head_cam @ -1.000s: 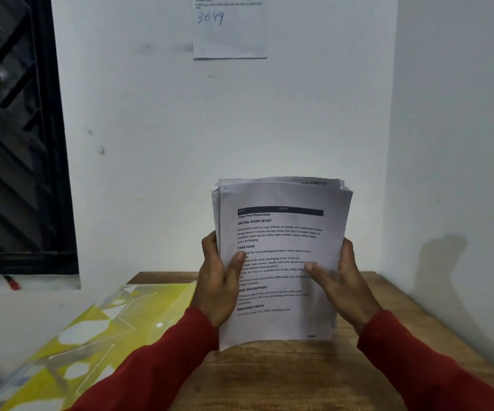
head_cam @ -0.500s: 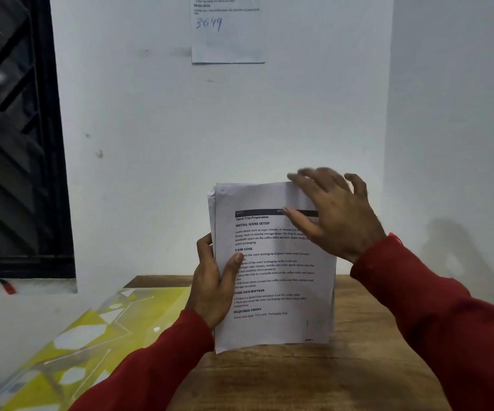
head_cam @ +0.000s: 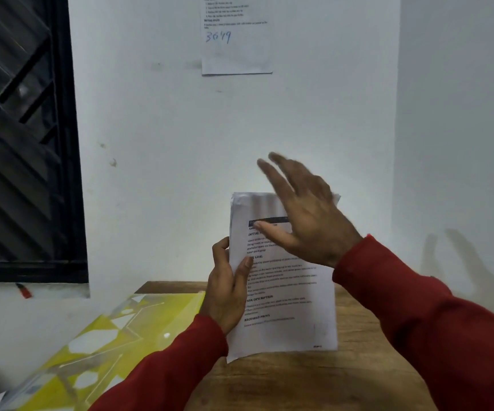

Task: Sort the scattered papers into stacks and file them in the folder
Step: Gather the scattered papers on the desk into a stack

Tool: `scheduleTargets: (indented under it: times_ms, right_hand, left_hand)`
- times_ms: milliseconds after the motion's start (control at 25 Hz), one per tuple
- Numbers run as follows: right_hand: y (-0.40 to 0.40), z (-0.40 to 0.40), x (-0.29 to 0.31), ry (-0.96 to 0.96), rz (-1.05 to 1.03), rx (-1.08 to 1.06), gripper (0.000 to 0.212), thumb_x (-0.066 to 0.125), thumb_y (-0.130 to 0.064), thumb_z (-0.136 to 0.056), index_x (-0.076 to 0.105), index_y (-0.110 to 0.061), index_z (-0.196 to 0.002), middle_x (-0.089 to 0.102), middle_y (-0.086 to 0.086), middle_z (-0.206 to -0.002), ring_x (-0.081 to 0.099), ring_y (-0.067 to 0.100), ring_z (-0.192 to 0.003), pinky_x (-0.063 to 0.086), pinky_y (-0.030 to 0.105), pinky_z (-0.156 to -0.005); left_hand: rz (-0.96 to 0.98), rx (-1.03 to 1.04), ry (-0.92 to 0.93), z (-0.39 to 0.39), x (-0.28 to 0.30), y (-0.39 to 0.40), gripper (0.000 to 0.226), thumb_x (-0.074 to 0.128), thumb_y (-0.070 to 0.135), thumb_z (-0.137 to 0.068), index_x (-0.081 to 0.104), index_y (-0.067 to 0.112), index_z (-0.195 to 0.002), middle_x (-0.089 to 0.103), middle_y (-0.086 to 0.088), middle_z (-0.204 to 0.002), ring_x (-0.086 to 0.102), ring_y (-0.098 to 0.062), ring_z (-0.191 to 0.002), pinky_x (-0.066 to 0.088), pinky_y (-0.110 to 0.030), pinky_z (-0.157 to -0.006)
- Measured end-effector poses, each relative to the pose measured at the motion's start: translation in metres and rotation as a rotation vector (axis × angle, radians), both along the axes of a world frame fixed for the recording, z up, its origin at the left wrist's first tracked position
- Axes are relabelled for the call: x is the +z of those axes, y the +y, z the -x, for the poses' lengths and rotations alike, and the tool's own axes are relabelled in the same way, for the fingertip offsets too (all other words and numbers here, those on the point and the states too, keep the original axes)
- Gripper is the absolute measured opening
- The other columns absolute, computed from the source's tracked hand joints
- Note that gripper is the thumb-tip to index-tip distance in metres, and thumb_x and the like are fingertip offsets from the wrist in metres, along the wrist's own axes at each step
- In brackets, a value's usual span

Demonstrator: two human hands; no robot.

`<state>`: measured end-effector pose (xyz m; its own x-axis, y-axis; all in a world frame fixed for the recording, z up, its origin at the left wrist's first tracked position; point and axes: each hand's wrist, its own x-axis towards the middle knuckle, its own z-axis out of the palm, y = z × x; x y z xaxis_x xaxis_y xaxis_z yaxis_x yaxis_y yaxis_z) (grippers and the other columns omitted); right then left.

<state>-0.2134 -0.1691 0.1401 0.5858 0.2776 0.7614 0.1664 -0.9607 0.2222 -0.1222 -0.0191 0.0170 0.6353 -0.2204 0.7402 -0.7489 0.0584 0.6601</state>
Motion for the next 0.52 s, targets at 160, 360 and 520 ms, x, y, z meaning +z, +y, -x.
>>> scheduleTargets:
  times_ms: [160,360,520]
  right_hand:
    - [0.024,-0.01,0.003,0.142,-0.01,0.101,0.079,0.044,-0.065,-0.093,0.012,-0.034,-0.157,0.021,-0.007,-0.163,0.013,0.016,-0.152,0.008,0.055,-0.122]
    - [-0.031,-0.016,-0.057,-0.423,-0.86,0.296,0.096,0.065,-0.055,-0.084,0.015,-0.017,-0.156,0.018,0.002,-0.162,0.016,0.015,-0.15,0.02,0.047,-0.122]
    - [-0.066,-0.017,-0.1,-0.023,-1.435,0.299,0.101,0.066,-0.07,-0.075,0.018,-0.028,-0.154,0.029,0.0,-0.156,0.034,0.017,-0.141,0.033,0.043,-0.115]
  left_hand:
    - [0.006,-0.016,0.007,-0.002,0.002,0.003,0.028,0.051,0.039,-0.097,0.031,0.044,-0.117,0.063,0.003,-0.112,0.072,-0.013,-0.087,0.062,-0.039,-0.069]
    - [0.025,0.026,0.021,-0.009,0.0,0.008,0.026,0.051,0.035,-0.098,0.034,0.033,-0.118,0.063,0.009,-0.114,0.071,-0.008,-0.091,0.062,-0.034,-0.073]
    - [0.037,0.025,0.065,-0.01,-0.003,0.009,0.038,0.052,0.042,-0.093,0.034,0.026,-0.122,0.062,0.01,-0.116,0.071,-0.01,-0.094,0.062,-0.037,-0.077]
